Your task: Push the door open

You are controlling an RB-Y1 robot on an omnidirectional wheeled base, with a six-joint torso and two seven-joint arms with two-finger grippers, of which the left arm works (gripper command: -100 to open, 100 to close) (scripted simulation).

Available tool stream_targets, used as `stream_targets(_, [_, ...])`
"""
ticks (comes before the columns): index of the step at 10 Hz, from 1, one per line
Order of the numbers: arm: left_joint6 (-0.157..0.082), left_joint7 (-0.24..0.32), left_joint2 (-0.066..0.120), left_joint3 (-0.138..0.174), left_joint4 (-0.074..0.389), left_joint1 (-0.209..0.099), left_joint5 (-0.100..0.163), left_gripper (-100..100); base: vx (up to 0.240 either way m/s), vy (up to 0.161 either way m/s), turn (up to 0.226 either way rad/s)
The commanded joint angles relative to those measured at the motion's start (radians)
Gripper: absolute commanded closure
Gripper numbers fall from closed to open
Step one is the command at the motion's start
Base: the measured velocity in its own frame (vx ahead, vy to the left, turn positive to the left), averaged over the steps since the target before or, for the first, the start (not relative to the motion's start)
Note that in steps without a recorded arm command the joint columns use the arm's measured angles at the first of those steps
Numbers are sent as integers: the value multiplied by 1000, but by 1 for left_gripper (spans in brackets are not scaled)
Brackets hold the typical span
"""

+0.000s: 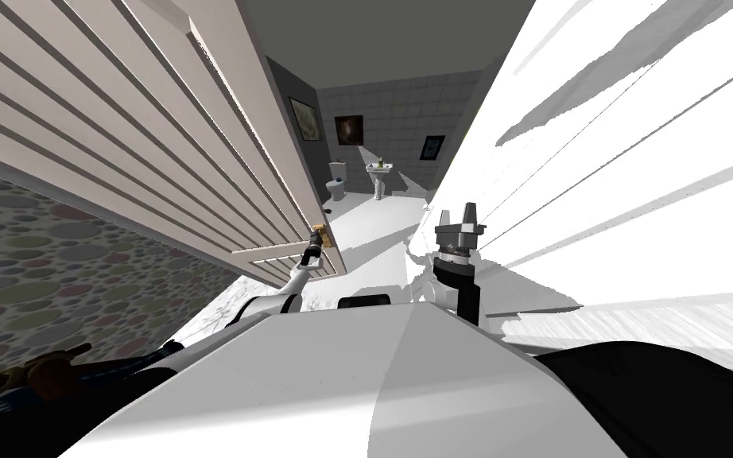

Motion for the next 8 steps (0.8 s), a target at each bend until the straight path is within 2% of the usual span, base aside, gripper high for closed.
stream_targets(1, [-9, -3, 14, 19, 15, -6, 5, 100, 104, -37, 25])
stream_targets(7, [-11, -17, 28, 61, 24, -3, 16, 100, 166, -103, 56])
stream_targets(8, [-8, -14, 26, 55, 25, 2, 15, 100, 78, -42, 31])
